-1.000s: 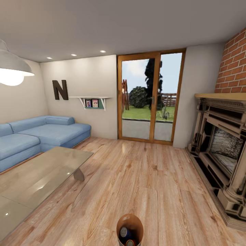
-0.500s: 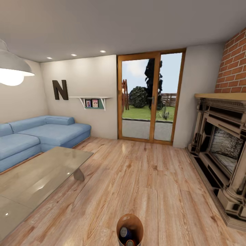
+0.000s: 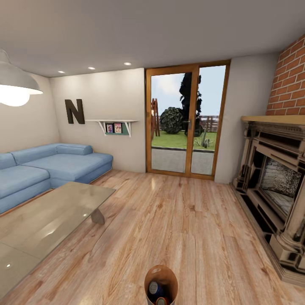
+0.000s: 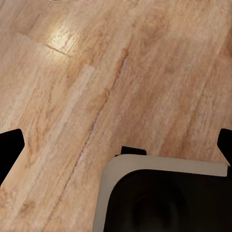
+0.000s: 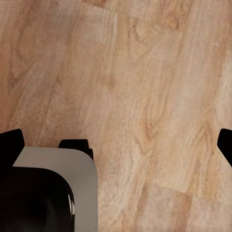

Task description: Put the three can of soda from the living room inside the tash can in the kitchen.

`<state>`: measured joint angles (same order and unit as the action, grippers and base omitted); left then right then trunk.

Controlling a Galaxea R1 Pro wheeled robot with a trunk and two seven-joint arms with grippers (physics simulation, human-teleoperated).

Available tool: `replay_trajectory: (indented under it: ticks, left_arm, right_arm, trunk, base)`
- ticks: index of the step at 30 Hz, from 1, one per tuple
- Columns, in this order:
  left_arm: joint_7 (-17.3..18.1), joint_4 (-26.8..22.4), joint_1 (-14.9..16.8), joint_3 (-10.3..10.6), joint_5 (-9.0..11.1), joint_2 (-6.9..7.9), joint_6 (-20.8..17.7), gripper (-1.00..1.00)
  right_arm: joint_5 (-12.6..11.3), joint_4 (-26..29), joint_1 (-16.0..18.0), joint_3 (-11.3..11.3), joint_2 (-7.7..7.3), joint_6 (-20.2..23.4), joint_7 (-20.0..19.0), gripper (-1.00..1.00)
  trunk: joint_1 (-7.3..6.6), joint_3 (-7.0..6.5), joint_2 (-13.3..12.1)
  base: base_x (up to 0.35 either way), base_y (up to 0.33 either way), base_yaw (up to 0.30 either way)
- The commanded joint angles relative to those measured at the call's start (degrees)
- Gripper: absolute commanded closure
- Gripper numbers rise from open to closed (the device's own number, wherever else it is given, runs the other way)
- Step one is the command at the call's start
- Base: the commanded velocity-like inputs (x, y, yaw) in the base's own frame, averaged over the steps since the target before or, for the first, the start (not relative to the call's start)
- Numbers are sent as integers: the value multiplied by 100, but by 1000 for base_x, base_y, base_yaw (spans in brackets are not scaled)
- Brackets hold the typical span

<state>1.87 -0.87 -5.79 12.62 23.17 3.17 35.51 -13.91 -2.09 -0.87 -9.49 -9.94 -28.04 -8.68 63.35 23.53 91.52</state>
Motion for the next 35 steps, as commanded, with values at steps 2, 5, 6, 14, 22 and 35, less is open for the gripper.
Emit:
replay_trajectory:
  ticks: [2, 5, 6, 14, 22, 35]
  left_arm:
    - [-1, -7, 3, -3, 3, 3, 0, -100]
    - [0, -23, 7, 0, -2, -3, 0, -100]
    - [-1, -25, 7, -1, -3, -4, 0, -100]
    - [-2, -42, 11, -4, -7, -32, 0, -100]
    - [2, -44, 8, 9, -8, -38, 0, -100]
    - [1, -45, 8, 3, -10, -42, 0, -100]
  right_arm:
    - [1, 3, 1, 0, 1, 0, 1, -100]
    - [-3, 5, 0, 0, 1, 0, 0, -100]
    - [-6, 6, -1, 1, 1, 0, 0, -100]
    - [-6, 7, 1, 0, 1, 0, -2, -100]
    - [-6, 7, 4, 0, 1, 0, -2, -100]
    - [-6, 7, 5, 0, 1, 0, -2, -100]
  trunk:
    - [0, 0, 0]
    - [0, 0, 0]
    - [0, 0, 0]
    - [0, 0, 0]
    - [0, 0, 0]
    - [0, 0, 0]
  base:
    - [0, 0, 0]
    - [0, 0, 0]
    - [0, 0, 0]
    - [0, 0, 0]
    - [0, 0, 0]
    - [0, 0, 0]
